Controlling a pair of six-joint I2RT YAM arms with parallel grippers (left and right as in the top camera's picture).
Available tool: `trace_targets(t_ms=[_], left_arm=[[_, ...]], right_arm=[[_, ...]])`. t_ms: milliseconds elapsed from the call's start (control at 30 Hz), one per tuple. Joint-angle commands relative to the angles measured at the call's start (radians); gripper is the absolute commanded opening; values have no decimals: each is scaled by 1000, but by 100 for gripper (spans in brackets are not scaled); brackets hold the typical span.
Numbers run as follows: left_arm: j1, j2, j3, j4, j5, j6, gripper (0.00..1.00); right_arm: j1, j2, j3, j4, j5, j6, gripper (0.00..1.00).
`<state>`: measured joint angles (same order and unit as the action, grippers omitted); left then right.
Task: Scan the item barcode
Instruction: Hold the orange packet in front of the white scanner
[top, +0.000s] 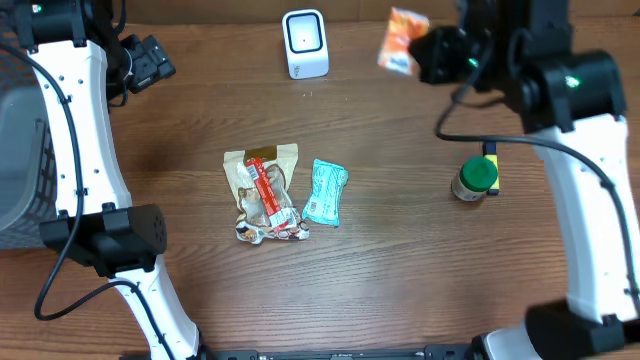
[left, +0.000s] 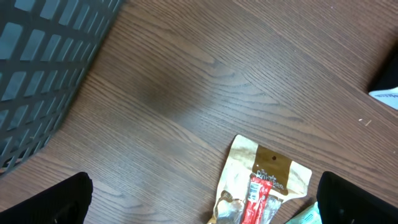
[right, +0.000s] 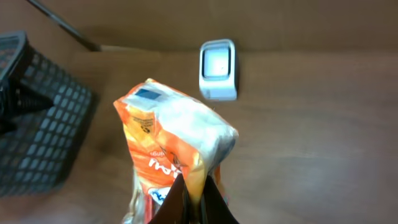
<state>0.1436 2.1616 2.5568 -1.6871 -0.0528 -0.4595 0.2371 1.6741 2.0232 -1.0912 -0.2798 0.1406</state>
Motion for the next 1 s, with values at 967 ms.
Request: trace_targets(t_ms=[967], left_arm=[[-7, -3, -4, -2, 1, 18, 100]], right_arm=[[246, 743, 58, 1034, 628, -779, 4]])
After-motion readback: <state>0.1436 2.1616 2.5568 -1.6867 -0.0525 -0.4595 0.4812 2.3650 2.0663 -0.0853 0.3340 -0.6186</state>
